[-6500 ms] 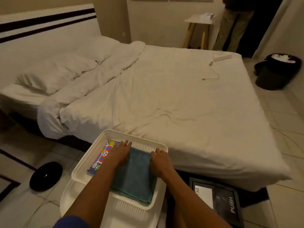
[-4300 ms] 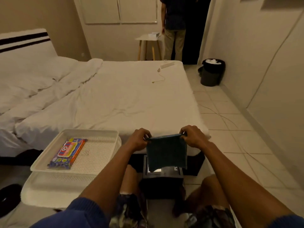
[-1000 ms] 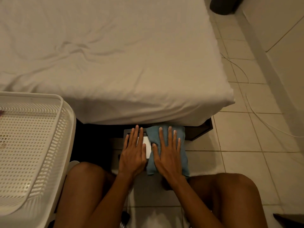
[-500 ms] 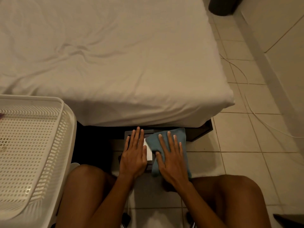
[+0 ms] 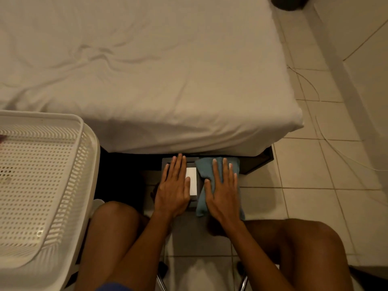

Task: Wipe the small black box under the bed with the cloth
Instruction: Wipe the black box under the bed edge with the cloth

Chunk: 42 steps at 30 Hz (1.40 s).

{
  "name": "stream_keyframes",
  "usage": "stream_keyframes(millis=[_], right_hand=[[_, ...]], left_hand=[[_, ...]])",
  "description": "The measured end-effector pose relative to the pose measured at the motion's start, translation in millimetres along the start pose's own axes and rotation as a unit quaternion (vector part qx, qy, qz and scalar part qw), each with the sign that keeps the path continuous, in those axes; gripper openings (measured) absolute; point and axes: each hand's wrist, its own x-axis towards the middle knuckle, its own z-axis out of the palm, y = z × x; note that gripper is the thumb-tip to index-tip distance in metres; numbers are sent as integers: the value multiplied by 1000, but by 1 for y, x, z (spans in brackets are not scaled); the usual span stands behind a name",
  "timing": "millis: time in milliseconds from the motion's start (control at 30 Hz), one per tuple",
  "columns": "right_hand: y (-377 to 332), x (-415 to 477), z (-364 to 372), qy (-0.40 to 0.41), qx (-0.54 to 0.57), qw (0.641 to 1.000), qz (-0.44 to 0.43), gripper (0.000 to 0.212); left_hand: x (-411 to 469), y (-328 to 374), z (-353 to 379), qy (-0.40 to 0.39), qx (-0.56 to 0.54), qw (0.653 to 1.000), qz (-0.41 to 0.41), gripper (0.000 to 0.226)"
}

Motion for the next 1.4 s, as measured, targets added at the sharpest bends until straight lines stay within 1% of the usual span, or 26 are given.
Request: stream_keyframes(millis=[67,100,200,267,400,500,567,633,733,833,933,1033,1133,1233,1400], right_hand=[[-13,11,1,9,-11,1000,28,67],[-17,12,0,5,-14,1000,23,67],[-10,-7,-3,-20,13,999,-38,65],[-1,-24,-5,-32,22,998,-54,65],[-7,-1,-1,-15,-8,1000,-13,68],[-17,15,-1,-3,-15,1000,13,70],[-18,-1,0,-6,-7,1000,10,71],[-16,-18,-3,-26,2,1000,-7,73],[-16,-11,-6,-49,11,999,-8,77],[-24,9,-7,-22,22,999,11,72],[-22,12,-5,-13,7,1000,-23,63],[-18,11,-5,3,5,997,-83,60],[-17,14,-3,-4,-3,992,-126,57],[-17,8,-2,-31,-17,992,-123,60],[-9,-18,-4,-26,-45,995,-90,63]], left_hand=[[0,-1,0,-1,4,1000,-5,61],[0,-2,1,0,6,1000,-8,61],[0,-3,1,-3,-1,1000,-18,60],[0,-1,1,1,-3,1000,-18,60],[-1,4,0,4,-26,999,-23,61],[1,4,1,14,-18,999,-23,61],[1,2,1,13,-12,1000,-22,60],[-1,1,1,12,-11,1000,-21,60],[0,0,2,14,-16,999,-25,60],[1,1,3,23,-5,999,-34,59],[2,0,2,23,-1,999,-36,59],[1,0,1,21,-5,999,-37,58],[1,1,2,22,3,999,-38,58],[0,-1,2,18,4,999,-39,59],[1,8,5,14,-11,999,-34,59]])
